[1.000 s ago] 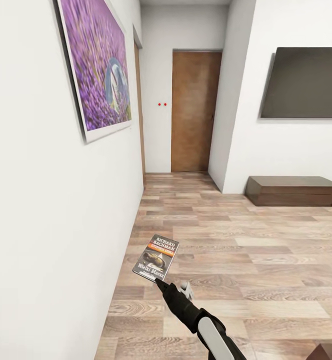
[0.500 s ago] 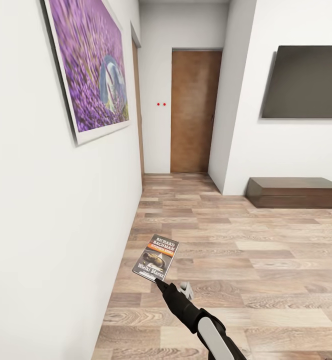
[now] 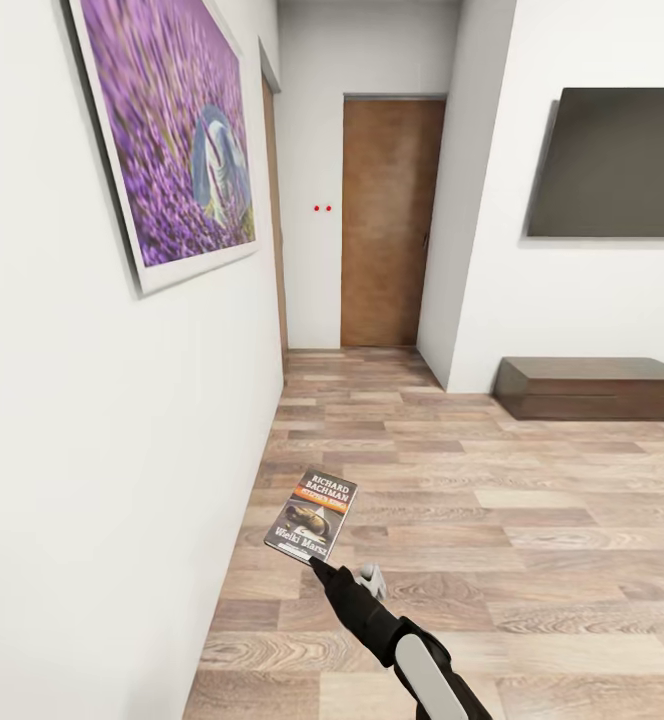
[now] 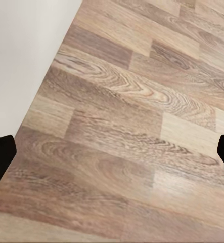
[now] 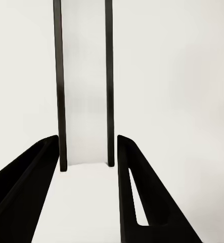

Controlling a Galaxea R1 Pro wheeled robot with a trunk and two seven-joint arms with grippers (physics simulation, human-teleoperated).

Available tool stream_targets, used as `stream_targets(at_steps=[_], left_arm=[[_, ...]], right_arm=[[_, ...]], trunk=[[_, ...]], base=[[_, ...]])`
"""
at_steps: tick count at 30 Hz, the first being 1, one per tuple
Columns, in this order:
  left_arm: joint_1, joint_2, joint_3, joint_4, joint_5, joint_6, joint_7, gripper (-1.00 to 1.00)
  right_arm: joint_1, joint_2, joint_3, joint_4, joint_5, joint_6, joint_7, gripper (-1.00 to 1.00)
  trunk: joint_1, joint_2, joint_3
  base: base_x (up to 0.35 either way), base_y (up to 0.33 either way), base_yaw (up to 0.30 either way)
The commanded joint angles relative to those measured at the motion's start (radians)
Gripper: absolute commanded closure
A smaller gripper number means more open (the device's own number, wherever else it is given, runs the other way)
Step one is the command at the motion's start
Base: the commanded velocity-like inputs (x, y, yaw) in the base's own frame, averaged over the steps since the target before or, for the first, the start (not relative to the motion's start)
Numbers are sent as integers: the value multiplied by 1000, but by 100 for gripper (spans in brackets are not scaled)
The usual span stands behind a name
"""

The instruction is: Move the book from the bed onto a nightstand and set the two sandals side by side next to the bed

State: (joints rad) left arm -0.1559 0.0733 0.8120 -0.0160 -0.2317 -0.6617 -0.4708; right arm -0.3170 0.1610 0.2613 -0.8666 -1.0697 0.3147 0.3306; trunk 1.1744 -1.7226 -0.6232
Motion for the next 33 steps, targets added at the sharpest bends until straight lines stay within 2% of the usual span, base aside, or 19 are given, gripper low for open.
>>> stream_targets(at_steps=[1, 13, 25, 33], left_arm=[[-1, 0, 9, 1, -8, -3, -3, -100], [-1, 0, 9, 1, -8, -3, -3, -100], [-1, 0, 9, 1, -8, -3, -3, -100], [-1, 0, 9, 1, -8, -3, -3, -100]], right_arm=[[-1, 0, 0, 0, -9, 5, 1, 100], [-1, 0, -2, -1, -8, 4, 12, 100], [-1, -1, -2, -1, -7, 4, 29, 100], [-1, -1, -4, -2, -7, 2, 65, 100]], trunk=[[0, 0, -1], [0, 0, -1], [0, 0, -1], [0, 0, -1]], base=[[142, 0, 0], [143, 0, -9], [143, 0, -191], [144, 0, -52]])
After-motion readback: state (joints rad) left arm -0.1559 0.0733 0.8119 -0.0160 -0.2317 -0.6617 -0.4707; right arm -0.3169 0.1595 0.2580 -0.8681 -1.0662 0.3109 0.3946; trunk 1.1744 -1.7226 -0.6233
